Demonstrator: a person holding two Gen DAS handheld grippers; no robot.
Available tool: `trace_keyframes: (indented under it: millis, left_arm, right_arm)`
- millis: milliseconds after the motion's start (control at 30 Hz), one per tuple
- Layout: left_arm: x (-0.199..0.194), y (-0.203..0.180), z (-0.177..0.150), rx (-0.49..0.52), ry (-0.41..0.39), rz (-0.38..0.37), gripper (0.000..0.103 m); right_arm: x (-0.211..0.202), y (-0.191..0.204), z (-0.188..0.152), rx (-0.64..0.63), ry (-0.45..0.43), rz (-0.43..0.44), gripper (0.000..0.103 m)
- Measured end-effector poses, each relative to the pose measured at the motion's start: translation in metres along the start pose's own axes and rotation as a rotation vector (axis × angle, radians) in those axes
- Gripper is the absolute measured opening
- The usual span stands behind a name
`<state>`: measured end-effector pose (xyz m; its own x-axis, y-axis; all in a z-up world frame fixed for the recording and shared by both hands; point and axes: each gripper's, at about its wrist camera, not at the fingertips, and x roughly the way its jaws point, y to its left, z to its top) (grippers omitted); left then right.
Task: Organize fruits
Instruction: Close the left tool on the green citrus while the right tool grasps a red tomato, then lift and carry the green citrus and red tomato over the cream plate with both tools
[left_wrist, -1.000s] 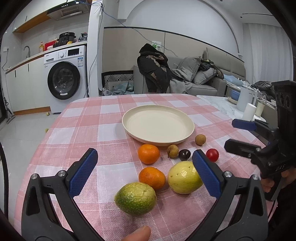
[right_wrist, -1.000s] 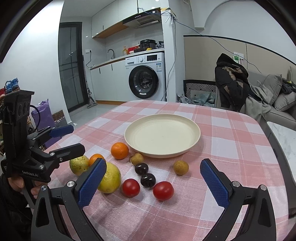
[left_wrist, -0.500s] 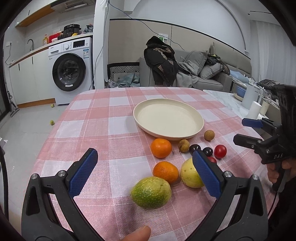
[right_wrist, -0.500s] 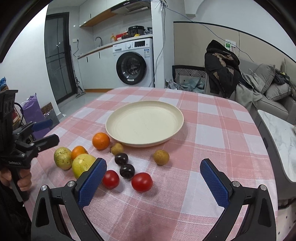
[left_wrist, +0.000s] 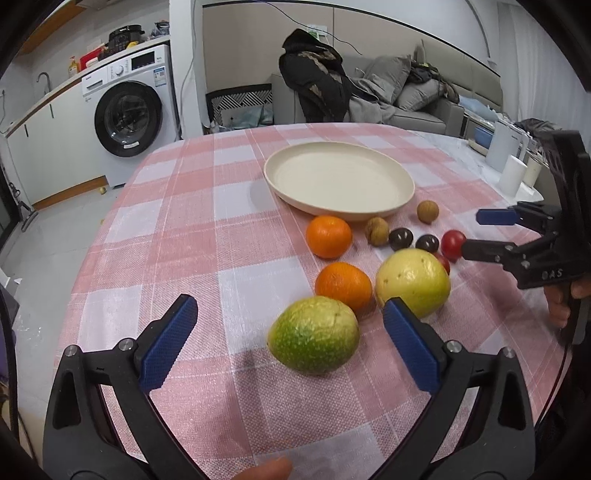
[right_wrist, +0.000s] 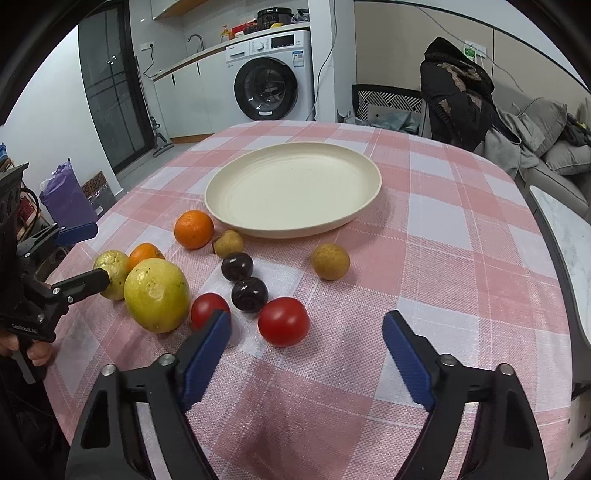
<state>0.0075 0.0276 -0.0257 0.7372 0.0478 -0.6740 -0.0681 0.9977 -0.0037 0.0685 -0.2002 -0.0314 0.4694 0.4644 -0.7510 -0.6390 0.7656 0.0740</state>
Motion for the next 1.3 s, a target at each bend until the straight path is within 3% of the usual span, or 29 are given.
trace_keyframes:
  millis: [200,267,400,667,1100,1300]
  left_arm:
    - [0.01,-0.005,-0.004,0.019,0.053,-0.024,0.088]
    - [0.015,-0.003,-0.004,0.008,0.078,-0.046,0.08]
    - [0.023,-0.002,-0.006,0.008,0.102,-0.055,0.076]
    - [0.034,0.001,-0.007,-0.011,0.158,-0.11,0.052]
    - [0.029,0.001,-0.004,-0.016,0.107,-0.129,0.051]
    - [0.021,0.003,0.0,-0.027,0.057,-0.146,0.051]
  right_arm:
    - [0.009,0.0,-0.001,0.001,0.042,-0.002,0.073]
    - [0.011,0.0,-0.001,0.001,0.048,-0.007,0.071]
    - [0.014,0.0,-0.001,-0.005,0.063,-0.009,0.064]
    - [0.023,0.004,0.001,-0.034,0.079,-0.024,0.055]
    - [0.024,0.009,0.001,-0.074,0.065,-0.032,0.032]
    - [0.021,0.004,0.001,-0.056,0.053,-0.015,0.031]
